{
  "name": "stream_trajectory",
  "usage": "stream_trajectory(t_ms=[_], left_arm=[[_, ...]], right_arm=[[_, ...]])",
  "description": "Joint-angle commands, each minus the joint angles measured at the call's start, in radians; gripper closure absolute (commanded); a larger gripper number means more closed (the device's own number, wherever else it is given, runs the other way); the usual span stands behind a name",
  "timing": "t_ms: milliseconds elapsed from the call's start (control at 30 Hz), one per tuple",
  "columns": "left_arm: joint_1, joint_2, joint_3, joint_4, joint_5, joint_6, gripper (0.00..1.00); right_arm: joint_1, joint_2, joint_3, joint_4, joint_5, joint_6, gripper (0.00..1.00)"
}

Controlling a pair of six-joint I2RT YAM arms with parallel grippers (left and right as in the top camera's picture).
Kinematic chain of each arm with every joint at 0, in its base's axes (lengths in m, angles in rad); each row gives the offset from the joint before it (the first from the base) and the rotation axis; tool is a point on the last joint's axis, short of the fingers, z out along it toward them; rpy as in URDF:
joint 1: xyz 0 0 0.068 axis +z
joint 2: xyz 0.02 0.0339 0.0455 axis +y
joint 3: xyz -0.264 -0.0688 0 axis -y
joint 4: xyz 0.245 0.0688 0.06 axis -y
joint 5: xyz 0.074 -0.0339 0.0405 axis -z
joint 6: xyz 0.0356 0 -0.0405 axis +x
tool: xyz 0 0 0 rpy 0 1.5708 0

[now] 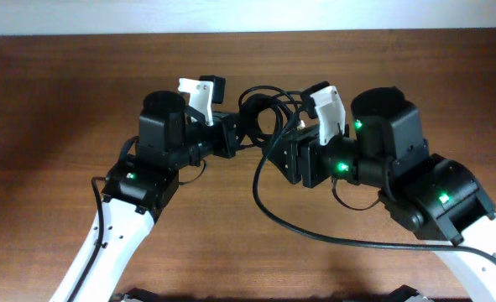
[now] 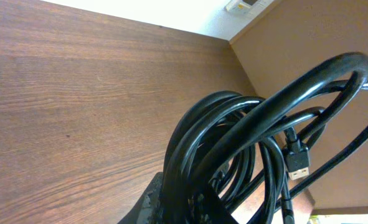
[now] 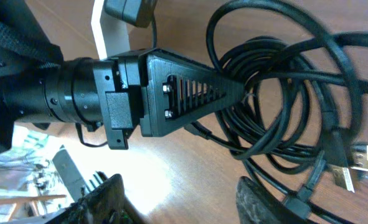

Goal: Untangle cables

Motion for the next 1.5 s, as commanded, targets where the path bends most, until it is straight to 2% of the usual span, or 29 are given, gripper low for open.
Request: stream_trajectory(t_ms=[0,133,300,400,533,600,633,733,767,833,933,1033,1100,1233,1400,1467], left_arm=[[-0.004,-0.002,0.006,0.047,0.077,-0.042,1.00],[-0.003,-0.003,0.006,0.063,0.126,-0.042,1.00],[0.001,-0.003,0.006,0.091,0.192,-0.041,1.00],[0.003,-0.003,0.006,0.148,0.287,-0.041,1.00],[0.003,-0.003,0.006,0.158,0.309,-0.038,1.00],[0.003,-0.003,0.006,0.154,0.311,-0.038,1.00],[0.003,-0.003,0.006,0.153,0.311,-0.038,1.00],[0.003,-0.003,0.006,0.155,0.328,-0.038,1.00],[0.003,-0.003,0.006,0.154,0.337,-0.038,1.00],[0.003,-0.003,0.006,0.155,0.337,-0.038,1.00],[0.003,-0.003,0.006,0.154,0.335,-0.037,1.00],[0.003,-0.003,0.006,0.145,0.261,-0.029,1.00],[0.003,-0.003,0.006,0.071,0.076,0.060,1.00],[0.003,-0.003,0.006,-0.054,-0.219,0.109,1.00],[0.003,-0.003,0.006,-0.077,-0.302,0.200,1.00],[0.003,-0.003,0.006,-0.097,-0.377,0.225,1.00]], right_arm=[[-0.003,0.019,0.019,0.003,-0.007,-0.002,0.51],[-0.018,0.019,0.019,0.001,0.015,-0.002,0.53],[-0.122,0.019,0.019,-0.049,0.021,-0.001,0.56],[-0.127,0.019,0.019,-0.043,0.005,-0.001,0.56],[-0.127,0.019,0.019,-0.022,-0.042,-0.001,0.56],[-0.127,0.019,0.019,-0.016,-0.043,-0.001,0.73],[-0.127,0.019,0.019,-0.016,-0.043,-0.001,0.78],[-0.127,0.019,0.019,-0.016,-0.043,-0.002,0.80],[-0.127,0.019,0.019,-0.015,-0.043,-0.001,0.83],[-0.127,0.019,0.019,-0.012,-0.043,-0.001,0.96],[-0.127,0.019,0.019,-0.013,-0.043,-0.001,0.96],[-0.127,0.019,0.019,-0.018,-0.043,-0.001,0.96],[-0.127,0.019,0.019,-0.024,-0.043,-0.001,0.96],[-0.127,0.019,0.019,-0.024,-0.042,0.000,0.96],[-0.127,0.019,0.019,-0.030,-0.023,0.000,0.96],[-0.127,0.019,0.019,-0.084,0.065,0.003,0.96]])
